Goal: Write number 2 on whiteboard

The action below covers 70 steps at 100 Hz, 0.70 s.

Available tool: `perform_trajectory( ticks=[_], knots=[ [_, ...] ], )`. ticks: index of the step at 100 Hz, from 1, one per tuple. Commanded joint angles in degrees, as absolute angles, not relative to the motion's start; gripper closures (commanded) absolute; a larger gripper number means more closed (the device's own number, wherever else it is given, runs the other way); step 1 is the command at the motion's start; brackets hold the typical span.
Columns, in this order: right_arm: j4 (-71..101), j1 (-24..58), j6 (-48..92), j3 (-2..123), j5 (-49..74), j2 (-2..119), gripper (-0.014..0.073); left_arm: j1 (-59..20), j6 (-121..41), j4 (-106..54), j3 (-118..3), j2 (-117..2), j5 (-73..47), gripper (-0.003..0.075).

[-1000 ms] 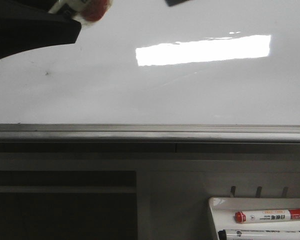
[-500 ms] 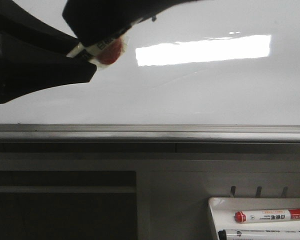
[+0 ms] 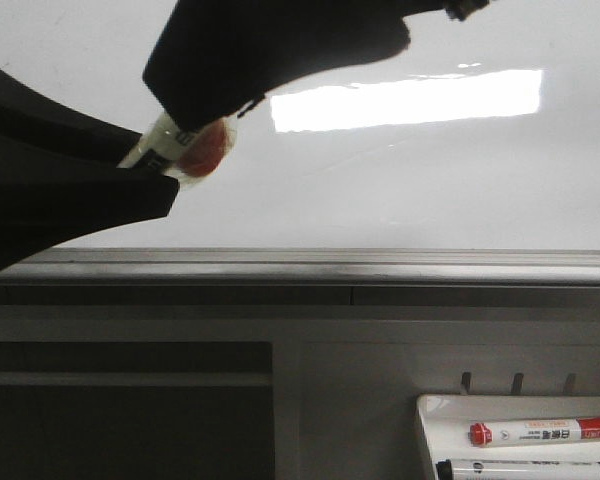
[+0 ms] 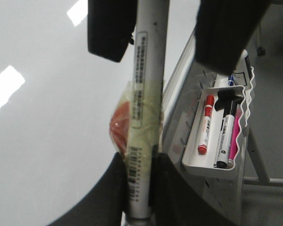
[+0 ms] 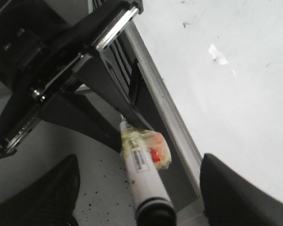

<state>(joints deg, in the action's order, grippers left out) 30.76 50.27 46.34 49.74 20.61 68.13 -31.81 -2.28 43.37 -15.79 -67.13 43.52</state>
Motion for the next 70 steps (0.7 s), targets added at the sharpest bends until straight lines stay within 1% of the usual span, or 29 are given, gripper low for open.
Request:
perform_trajectory(
  ticks=[1,7,12,18,26,32,33,35,38,53,59,66,70],
  knots=[
    [31.1,49.9,47.1,51.9,17.7,67.4,0.0111,-32.1,-2.8,40.8,-16.8,-66.6,48.2,0.0741],
    [31.1,49.9,47.1,51.9,17.7,67.4,0.0115,-32.1,-2.8,40.8,-16.8,-66.6,48.2,0.0741],
    [31.1,49.9,47.1,51.9,17.7,67.4,0.0139,-32.1,-2.8,40.8,-16.8,-66.6,48.2,0.0741],
    [31.1,49.9,47.1,51.9,18.0,67.4,0.0212,-32.1,-2.8,40.9,-16.8,-66.6,48.1,0.0741],
    [31.1,49.9,47.1,51.9,18.0,67.4,0.0358,-32.1,-2.8,41.3,-16.8,-66.6,48.0,0.0741],
    [31.1,49.9,47.1,51.9,17.9,67.4,0.0508,-32.1,-2.8,41.5,-16.8,-66.6,48.0,0.0741],
    [31.1,49.9,47.1,51.9,17.8,67.4,0.0543,-32.1,-2.8,41.5,-16.8,-66.6,48.0,0.0741],
    [31.1,49.9,47.1,51.9,17.8,67.4,0.058,-32.1,-2.8,41.5,-16.8,-66.6,48.0,0.0741],
    [31.1,49.9,47.1,51.9,17.8,67.4,0.0669,-32.1,-2.8,41.5,-16.8,-66.6,48.0,0.0741],
    [31.1,49.9,47.1,51.9,18.0,67.4,0.0667,-32.1,-2.8,40.4,-16.8,-66.6,48.0,0.074],
    [31.1,49.9,47.1,51.9,18.0,67.4,0.0667,-32.1,-2.8,39.8,-16.8,-66.6,48.0,0.0722],
    [31.1,49.9,47.1,51.9,18.0,67.4,0.0667,-32.1,-2.8,39.5,-16.8,-66.6,48.2,0.0641],
    [31.1,49.9,47.1,51.9,18.0,67.3,0.0667,-32.1,-2.8,39.4,-16.8,-66.3,48.9,0.0559]
  ],
)
